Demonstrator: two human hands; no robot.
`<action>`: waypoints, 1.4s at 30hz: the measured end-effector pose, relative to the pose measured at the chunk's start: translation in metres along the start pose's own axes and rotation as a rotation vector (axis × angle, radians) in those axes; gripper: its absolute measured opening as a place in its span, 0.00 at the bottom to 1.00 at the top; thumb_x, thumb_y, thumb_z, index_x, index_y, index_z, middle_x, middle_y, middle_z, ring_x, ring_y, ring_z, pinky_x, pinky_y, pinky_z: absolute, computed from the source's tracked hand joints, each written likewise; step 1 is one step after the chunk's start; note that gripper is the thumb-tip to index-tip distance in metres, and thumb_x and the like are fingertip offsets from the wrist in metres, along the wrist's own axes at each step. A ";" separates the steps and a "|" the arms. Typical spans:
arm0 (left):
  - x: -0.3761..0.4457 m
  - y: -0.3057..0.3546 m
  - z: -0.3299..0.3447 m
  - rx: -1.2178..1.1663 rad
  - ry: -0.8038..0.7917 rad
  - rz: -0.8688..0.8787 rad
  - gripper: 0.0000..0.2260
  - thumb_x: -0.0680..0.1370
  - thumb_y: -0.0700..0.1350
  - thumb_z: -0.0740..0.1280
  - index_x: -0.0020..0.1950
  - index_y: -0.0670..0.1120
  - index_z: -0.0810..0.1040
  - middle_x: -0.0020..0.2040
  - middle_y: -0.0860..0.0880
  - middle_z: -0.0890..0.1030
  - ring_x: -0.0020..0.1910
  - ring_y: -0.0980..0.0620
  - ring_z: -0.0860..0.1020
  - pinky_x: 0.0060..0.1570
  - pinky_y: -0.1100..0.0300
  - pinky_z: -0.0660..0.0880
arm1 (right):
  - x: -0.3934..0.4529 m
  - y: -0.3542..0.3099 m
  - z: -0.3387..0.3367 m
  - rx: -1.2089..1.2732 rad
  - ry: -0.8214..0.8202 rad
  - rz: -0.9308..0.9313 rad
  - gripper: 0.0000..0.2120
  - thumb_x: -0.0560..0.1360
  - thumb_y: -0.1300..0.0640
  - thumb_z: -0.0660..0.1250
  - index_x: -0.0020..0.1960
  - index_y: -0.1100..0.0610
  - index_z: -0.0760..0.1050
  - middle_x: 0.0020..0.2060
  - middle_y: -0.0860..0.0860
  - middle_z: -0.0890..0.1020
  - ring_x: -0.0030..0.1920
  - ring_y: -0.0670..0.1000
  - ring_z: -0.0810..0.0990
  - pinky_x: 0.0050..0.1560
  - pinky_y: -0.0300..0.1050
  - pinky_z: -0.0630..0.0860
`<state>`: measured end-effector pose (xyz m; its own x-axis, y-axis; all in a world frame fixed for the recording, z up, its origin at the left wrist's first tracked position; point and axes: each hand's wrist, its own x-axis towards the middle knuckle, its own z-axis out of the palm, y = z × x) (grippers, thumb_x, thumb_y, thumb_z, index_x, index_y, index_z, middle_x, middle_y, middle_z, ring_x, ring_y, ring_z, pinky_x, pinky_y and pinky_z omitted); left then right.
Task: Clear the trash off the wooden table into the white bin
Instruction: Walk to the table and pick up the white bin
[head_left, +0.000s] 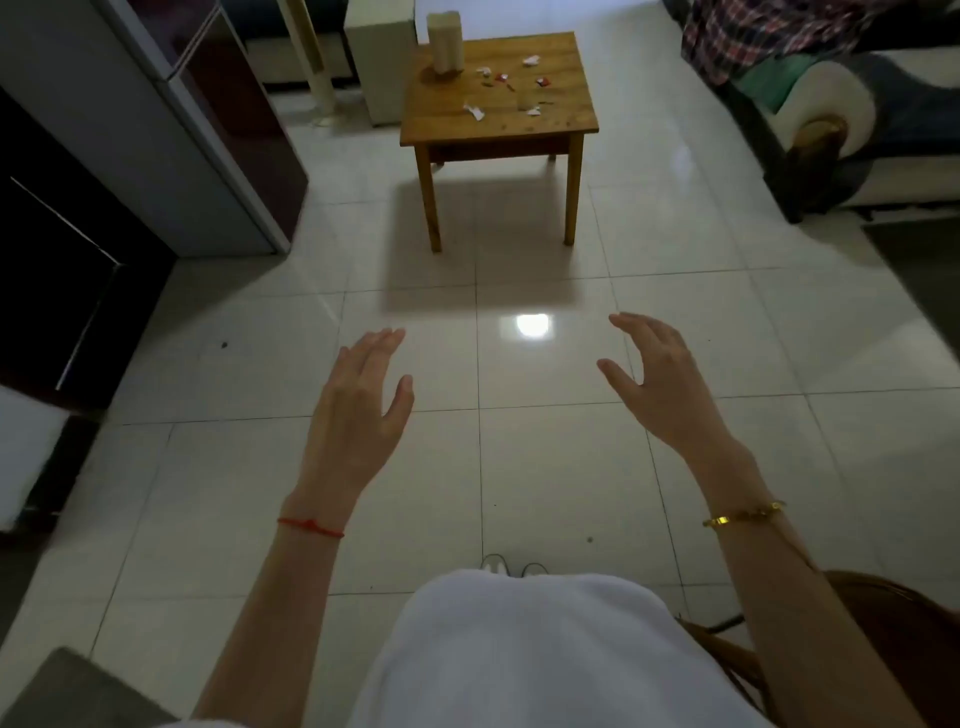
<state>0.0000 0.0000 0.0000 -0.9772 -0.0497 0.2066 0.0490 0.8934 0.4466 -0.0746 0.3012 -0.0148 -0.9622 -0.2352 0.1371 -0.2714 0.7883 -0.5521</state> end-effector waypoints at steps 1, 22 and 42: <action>0.002 0.000 0.001 -0.002 0.011 -0.003 0.22 0.79 0.46 0.59 0.73 0.46 0.63 0.71 0.46 0.68 0.72 0.50 0.63 0.73 0.54 0.57 | 0.002 0.003 0.000 0.004 0.011 0.003 0.24 0.77 0.54 0.66 0.70 0.57 0.67 0.68 0.54 0.72 0.70 0.54 0.67 0.70 0.53 0.66; 0.105 0.007 0.047 -0.002 0.030 -0.081 0.21 0.78 0.45 0.60 0.71 0.45 0.66 0.69 0.45 0.71 0.71 0.48 0.66 0.71 0.48 0.61 | 0.103 0.061 -0.006 0.018 -0.048 0.055 0.23 0.77 0.54 0.65 0.70 0.57 0.67 0.68 0.54 0.72 0.70 0.54 0.67 0.71 0.53 0.65; 0.464 -0.068 0.090 -0.051 -0.081 -0.045 0.21 0.78 0.47 0.59 0.72 0.49 0.64 0.70 0.50 0.70 0.71 0.53 0.64 0.73 0.50 0.60 | 0.451 0.100 0.023 -0.001 0.028 0.105 0.23 0.77 0.54 0.66 0.70 0.57 0.67 0.67 0.54 0.73 0.69 0.53 0.68 0.71 0.50 0.65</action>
<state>-0.4757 -0.0437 -0.0123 -0.9921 -0.0512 0.1149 0.0129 0.8673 0.4977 -0.5348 0.2609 -0.0271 -0.9855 -0.1353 0.1021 -0.1694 0.8081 -0.5642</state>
